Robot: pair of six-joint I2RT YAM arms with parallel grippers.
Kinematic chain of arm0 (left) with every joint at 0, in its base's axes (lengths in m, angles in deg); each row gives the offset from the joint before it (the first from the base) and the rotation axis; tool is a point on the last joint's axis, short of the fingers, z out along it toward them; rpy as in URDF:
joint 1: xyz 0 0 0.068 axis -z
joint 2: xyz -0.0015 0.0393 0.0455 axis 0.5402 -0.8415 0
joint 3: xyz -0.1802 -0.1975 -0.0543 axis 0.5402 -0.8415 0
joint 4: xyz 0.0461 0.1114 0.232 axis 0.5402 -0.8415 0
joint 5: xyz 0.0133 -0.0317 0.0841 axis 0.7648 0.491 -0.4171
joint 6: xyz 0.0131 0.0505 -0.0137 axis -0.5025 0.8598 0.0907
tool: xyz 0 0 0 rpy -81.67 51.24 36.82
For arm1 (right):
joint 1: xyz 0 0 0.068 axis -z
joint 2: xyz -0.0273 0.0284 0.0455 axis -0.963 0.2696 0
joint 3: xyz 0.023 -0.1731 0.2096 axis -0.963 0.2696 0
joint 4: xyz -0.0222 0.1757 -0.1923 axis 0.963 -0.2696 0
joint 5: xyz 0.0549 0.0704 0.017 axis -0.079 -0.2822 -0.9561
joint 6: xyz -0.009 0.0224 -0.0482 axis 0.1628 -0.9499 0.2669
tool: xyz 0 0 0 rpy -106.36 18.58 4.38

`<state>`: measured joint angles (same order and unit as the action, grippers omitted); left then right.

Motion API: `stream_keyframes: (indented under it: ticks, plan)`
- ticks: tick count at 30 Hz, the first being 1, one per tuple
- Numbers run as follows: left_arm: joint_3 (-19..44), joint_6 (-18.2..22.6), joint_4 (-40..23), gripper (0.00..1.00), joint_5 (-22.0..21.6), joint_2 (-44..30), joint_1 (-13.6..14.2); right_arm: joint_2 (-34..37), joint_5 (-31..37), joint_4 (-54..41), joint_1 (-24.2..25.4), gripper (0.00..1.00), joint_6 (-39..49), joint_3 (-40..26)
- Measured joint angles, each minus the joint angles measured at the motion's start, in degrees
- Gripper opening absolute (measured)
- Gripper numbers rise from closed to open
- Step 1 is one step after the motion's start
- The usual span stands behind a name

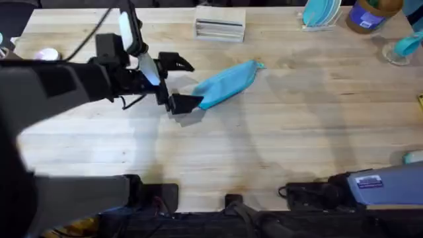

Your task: Unzip the bag, pick up the pens from the table one at a time and place them inside, then zip the bag closed.

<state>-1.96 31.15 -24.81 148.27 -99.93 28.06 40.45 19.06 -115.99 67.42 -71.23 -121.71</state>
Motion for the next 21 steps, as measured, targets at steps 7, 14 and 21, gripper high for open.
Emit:
stream_keyframes:
  ticks: [7,14,21]
  plan:
    - [5.8,-13.7,-9.0,0.992,-13.0,19.8,0.0,-4.1,0.0,0.0,0.0,0.996,0.0,0.0]
    - [21.1,-23.4,-32.1,0.993,-22.1,27.9,0.0,-4.8,0.0,-0.1,0.0,0.996,0.0,0.0]
    - [34.1,-25.9,-45.6,0.993,-27.1,27.9,0.0,-4.8,0.0,-0.1,0.0,0.996,0.0,0.0]
